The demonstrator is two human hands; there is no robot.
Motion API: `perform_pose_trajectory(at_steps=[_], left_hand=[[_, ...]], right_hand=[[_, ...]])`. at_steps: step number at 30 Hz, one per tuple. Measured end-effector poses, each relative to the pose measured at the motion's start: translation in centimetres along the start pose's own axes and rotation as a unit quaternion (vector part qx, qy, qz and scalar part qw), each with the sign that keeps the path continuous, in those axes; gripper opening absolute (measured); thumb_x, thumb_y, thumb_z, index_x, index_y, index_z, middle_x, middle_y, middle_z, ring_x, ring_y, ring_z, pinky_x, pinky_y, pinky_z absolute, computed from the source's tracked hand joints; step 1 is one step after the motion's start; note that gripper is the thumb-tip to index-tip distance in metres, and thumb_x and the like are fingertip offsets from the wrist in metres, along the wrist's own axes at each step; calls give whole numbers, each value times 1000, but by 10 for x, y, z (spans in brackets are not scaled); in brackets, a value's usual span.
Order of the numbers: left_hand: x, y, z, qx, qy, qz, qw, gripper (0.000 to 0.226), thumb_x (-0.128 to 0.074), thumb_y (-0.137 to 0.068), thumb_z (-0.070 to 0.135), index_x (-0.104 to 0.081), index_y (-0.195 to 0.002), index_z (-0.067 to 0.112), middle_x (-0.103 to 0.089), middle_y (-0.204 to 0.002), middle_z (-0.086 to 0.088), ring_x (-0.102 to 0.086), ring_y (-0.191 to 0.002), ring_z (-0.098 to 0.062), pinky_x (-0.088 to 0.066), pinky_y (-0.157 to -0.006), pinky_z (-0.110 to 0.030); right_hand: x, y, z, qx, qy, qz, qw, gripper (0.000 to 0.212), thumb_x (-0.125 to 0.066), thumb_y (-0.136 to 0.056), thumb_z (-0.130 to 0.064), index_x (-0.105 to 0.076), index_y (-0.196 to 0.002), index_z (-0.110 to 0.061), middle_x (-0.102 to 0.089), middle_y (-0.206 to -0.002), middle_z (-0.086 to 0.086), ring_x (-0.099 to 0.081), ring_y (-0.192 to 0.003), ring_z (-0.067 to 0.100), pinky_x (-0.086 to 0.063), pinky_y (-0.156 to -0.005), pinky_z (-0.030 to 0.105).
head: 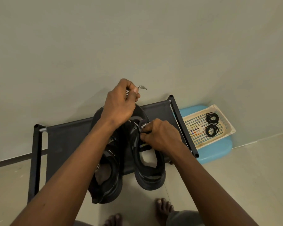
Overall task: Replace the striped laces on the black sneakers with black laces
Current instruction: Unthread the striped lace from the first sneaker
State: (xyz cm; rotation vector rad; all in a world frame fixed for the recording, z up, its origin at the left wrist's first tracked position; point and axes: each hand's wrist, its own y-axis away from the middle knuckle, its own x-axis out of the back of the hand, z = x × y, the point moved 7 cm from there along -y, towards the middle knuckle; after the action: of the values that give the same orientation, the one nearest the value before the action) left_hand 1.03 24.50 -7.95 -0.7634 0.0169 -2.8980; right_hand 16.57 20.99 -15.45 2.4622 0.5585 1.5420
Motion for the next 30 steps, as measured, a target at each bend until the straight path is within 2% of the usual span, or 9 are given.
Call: perform_pose_trajectory(at_steps=[3, 5, 7, 9, 11, 14, 19, 26, 30], left_hand=[[3, 3, -20, 22, -152, -18, 988, 6, -58, -102, 29, -60, -100, 25, -69, -88, 12, -67, -80, -12, -48, -73, -35], [9, 5, -30, 32, -312, -41, 949, 9, -60, -97, 25, -62, -106, 24, -66, -102, 4, -64, -96, -22, -46, -84, -40], [11, 10, -39, 27, -400, -73, 913, 30, -64, -89, 19, -60, -119, 25, -61, -120, -2, -58, -115, -29, -40, -101, -49], [6, 18, -42, 10, -379, -106, 919, 38, -67, -85, 23, -61, -122, 30, -61, -123, 3, -57, -118, -25, -34, -109, -51], [-1, 24, -43, -1, -348, -125, 929, 27, -69, -87, 33, -65, -114, 36, -68, -112, 11, -62, -112, -20, -32, -111, -48], [-12, 29, -43, -18, -384, -130, 914, 18, -70, -91, 37, -69, -109, 36, -71, -105, 12, -65, -106, -17, -30, -111, -44], [-9, 25, -52, -10, -391, -102, 915, 12, -67, -95, 29, -70, -106, 33, -76, -101, 9, -68, -103, -21, -41, -103, -42], [-8, 28, -44, -29, -464, -77, 882, 9, -63, -91, 25, -69, -96, 29, -69, -92, 3, -64, -93, -24, -34, -94, -42], [0, 29, -44, -30, -460, -64, 885, 9, -62, -91, 22, -66, -95, 28, -64, -92, 2, -61, -92, -24, -33, -92, -42]], right_hand=[[3, 0, -1, -2, 7, 14, 1000, 32, -64, -83, -57, -77, -100, -33, -71, -89, -5, -68, -85, 21, -52, -69, 31], [6, 1, -2, -5, 15, 24, 1000, 34, -64, -82, -56, -76, -102, -31, -71, -90, -4, -69, -86, 22, -55, -73, 33], [7, 2, -4, -5, 24, 32, 999, 39, -63, -81, -58, -75, -105, -30, -72, -93, -3, -69, -89, 23, -57, -76, 34], [8, 2, -7, -8, 37, 40, 998, 43, -63, -81, -60, -73, -109, -28, -71, -95, -2, -69, -90, 24, -57, -76, 35], [9, 4, -11, -7, 60, 53, 997, 44, -62, -83, -60, -71, -110, -26, -70, -95, 0, -68, -89, 25, -53, -72, 33], [11, 11, -20, 5, 104, 85, 991, 45, -59, -91, -60, -66, -109, -19, -69, -96, 3, -68, -88, 27, -45, -67, 31], [9, 14, -27, 15, 146, 110, 983, 42, -57, -95, -58, -68, -105, -20, -68, -88, 2, -65, -78, 24, -42, -63, 29], [4, 14, -30, 7, 150, 97, 984, 39, -56, -97, -56, -69, -97, -19, -66, -80, 1, -66, -74, 23, -55, -65, 33], [7, 14, -28, -9, 155, 88, 984, 36, -58, -98, -51, -67, -94, -17, -57, -72, -1, -63, -68, 23, -49, -60, 30]])
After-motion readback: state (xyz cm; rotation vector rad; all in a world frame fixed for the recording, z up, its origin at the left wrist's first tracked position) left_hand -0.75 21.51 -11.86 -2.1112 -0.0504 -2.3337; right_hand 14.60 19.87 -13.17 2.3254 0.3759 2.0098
